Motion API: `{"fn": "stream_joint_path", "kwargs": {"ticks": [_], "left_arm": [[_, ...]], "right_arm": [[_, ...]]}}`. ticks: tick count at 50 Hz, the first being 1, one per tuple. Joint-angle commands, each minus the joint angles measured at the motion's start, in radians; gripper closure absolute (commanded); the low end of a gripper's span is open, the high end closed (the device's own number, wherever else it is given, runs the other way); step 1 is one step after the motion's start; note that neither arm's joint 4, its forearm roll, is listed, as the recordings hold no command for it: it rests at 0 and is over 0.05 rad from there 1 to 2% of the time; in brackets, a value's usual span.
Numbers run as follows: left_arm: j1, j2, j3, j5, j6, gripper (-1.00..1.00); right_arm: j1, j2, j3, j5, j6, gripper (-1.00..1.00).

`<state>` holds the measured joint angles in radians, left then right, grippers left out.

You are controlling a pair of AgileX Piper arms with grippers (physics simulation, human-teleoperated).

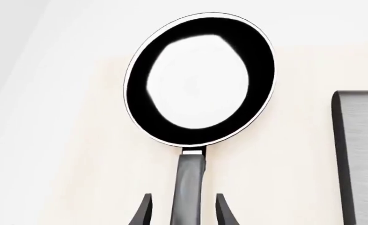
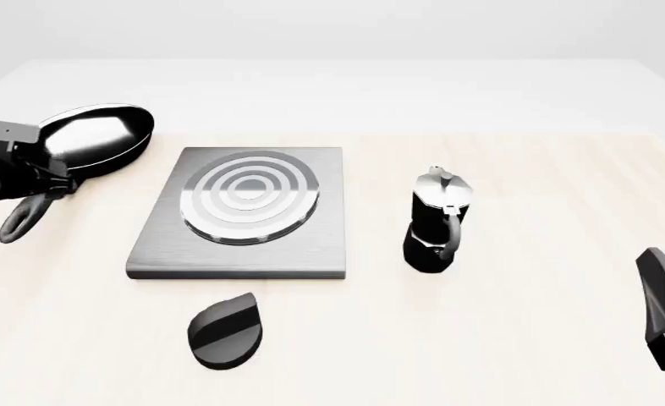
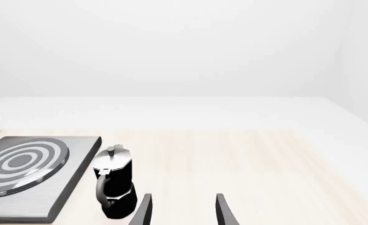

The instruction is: Turn on the stove and put the frying pan on it.

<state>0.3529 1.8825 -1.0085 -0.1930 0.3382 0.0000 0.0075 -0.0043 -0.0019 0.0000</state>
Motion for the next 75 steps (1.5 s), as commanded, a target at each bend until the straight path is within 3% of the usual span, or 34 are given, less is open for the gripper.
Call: {"fn": "stream_joint_path", "kwargs": {"ticks": [1, 39, 40, 62, 75], "left_arm": [[0.011, 0.055, -0.016, -0.019, 0.002, -1.00], [0.036, 0.250, -0.087, -0.063, 0.008, -1.00], [0.035, 0.248, -0.082, -0.065, 0.009, 1.00], [0.011, 0.187, -0.046, -0.057, -0.008, 1.00], [-0.007, 0.076, -0.009, -0.026, -0.030, 1.00]], "right_arm": [[0.000, 0.000, 0.000, 0.000, 0.000, -1.00], [0.000, 0.000, 0.000, 0.000, 0.000, -1.00], [0.000, 0.000, 0.000, 0.000, 0.000, -1.00], [0.000, 0.000, 0.000, 0.000, 0.000, -1.00], [0.000, 0.000, 0.000, 0.000, 0.000, -1.00]]}}
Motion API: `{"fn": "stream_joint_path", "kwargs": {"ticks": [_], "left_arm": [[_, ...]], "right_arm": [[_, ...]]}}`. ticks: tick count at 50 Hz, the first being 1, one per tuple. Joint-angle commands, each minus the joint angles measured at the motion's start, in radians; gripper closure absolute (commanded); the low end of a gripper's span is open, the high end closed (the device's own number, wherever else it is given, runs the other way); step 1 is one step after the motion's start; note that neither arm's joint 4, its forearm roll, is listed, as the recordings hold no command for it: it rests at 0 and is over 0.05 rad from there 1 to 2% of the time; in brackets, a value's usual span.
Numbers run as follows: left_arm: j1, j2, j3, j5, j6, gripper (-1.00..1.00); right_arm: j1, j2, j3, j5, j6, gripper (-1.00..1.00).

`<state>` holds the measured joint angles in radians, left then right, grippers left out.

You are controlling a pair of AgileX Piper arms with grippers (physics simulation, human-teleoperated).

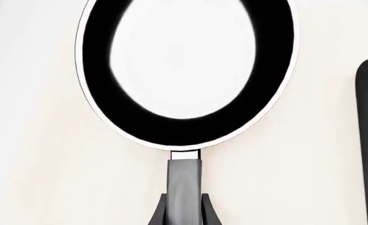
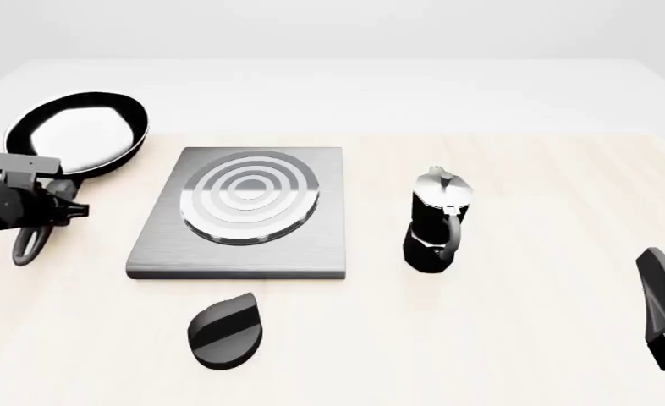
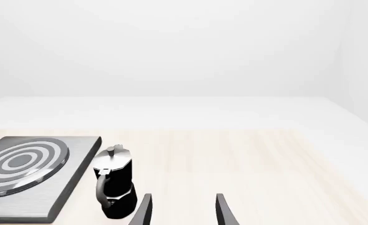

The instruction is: Turn on the stove and put the frying pan on it.

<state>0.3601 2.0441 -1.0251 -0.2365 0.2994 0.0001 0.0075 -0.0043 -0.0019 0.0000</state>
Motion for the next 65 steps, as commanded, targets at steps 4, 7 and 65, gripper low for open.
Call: {"fn": "stream_joint_path", "kwargs": {"ticks": [4, 7, 65], "left_arm": [[-0.020, -0.122, 0.022, 0.025, 0.005, 1.00], [-0.025, -0.148, 0.028, 0.037, -0.001, 1.00], [-0.219, -0.644, 0.222, 0.234, -0.012, 1.00]], "right_arm": [[0.000, 0.000, 0.000, 0.000, 0.000, -1.00], [0.000, 0.000, 0.000, 0.000, 0.000, -1.00], [0.000, 0.000, 0.000, 0.000, 0.000, -1.00]]}}
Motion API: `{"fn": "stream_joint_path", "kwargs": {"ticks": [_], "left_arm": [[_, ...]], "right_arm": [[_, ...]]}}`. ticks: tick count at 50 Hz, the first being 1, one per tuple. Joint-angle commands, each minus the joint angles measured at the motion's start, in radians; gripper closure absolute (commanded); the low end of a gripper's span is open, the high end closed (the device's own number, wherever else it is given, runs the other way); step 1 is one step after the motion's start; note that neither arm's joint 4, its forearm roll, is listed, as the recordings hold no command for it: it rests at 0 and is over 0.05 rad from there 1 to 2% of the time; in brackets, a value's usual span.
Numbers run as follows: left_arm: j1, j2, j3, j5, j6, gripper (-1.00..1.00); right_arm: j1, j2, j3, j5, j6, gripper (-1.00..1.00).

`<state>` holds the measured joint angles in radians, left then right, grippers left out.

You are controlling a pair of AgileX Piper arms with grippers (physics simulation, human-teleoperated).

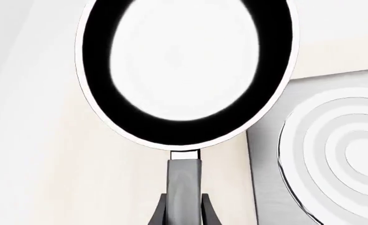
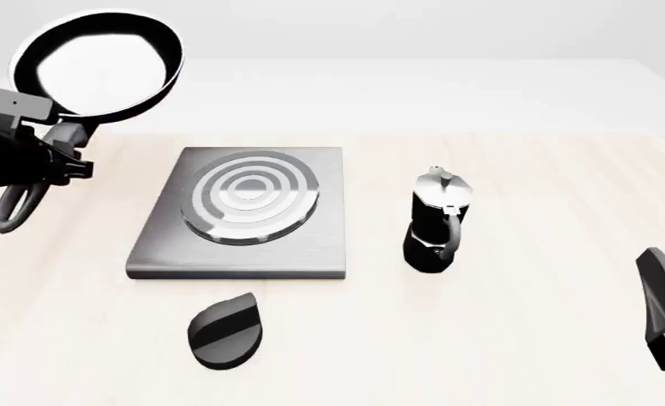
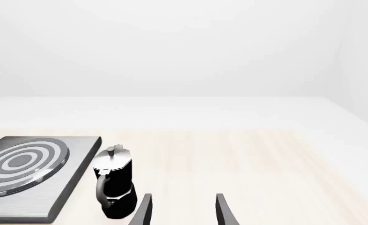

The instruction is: Turn on the stove and put the frying pan on it.

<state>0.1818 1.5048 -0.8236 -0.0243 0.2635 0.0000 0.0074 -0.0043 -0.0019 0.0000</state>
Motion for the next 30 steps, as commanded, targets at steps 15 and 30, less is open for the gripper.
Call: {"fn": "stream_joint_path", "kwargs": {"ticks": [15, 30], "left_arm": [[-0.085, -0.181, 0.057, 0.057, 0.029, 1.00], [-0.158, -0.276, 0.088, 0.135, 0.020, 1.00]], "right_arm": [[0.000, 0.000, 0.000, 0.000, 0.000, -1.00], [0.000, 0.000, 0.000, 0.000, 0.000, -1.00]]}}
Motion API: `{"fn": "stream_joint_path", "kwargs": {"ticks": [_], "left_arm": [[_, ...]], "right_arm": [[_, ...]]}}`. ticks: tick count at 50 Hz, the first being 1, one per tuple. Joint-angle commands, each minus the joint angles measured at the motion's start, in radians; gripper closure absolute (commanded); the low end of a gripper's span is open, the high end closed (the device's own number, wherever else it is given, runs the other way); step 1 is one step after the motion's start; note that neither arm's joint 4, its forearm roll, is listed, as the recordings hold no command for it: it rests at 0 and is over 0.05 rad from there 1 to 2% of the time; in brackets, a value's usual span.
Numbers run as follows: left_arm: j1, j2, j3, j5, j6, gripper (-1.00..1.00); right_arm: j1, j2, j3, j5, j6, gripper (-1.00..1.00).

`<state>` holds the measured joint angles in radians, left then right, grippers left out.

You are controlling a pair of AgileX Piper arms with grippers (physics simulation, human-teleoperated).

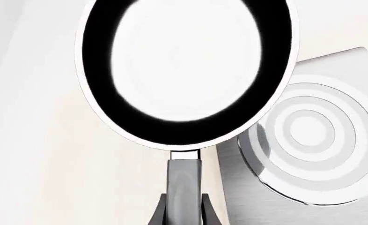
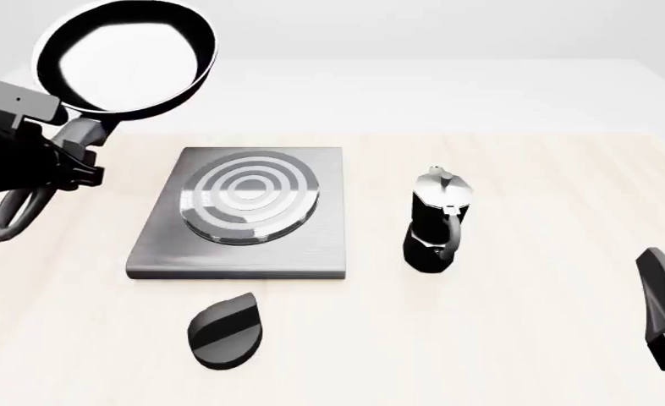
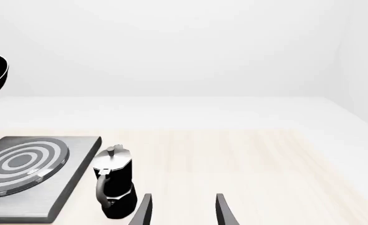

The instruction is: Turn on the stove and put the frying pan on it.

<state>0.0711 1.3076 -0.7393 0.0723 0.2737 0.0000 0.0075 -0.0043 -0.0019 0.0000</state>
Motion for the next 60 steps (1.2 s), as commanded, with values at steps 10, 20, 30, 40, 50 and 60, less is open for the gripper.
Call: {"fn": "stream_joint_path", "kwargs": {"ticks": [10, 20, 30, 40, 50, 60], "left_arm": [[-0.088, -0.140, 0.026, 0.083, 0.013, 1.00], [-0.118, -0.182, 0.042, 0.125, 0.011, 1.00], [-0.153, -0.216, 0.071, 0.147, 0.013, 1.00], [-0.195, -0.214, 0.091, 0.151, 0.000, 1.00], [-0.233, -0.223, 0.104, 0.165, -0.010, 1.00], [-0.266, -0.216, 0.136, 0.151, -0.007, 1.00]], "right_arm": [[0.000, 0.000, 0.000, 0.000, 0.000, -1.00], [0.000, 0.000, 0.000, 0.000, 0.000, -1.00], [0.000, 0.000, 0.000, 0.000, 0.000, -1.00], [0.000, 0.000, 0.000, 0.000, 0.000, -1.00], [0.000, 0.000, 0.000, 0.000, 0.000, -1.00], [0.000, 0.000, 0.000, 0.000, 0.000, -1.00]]}}
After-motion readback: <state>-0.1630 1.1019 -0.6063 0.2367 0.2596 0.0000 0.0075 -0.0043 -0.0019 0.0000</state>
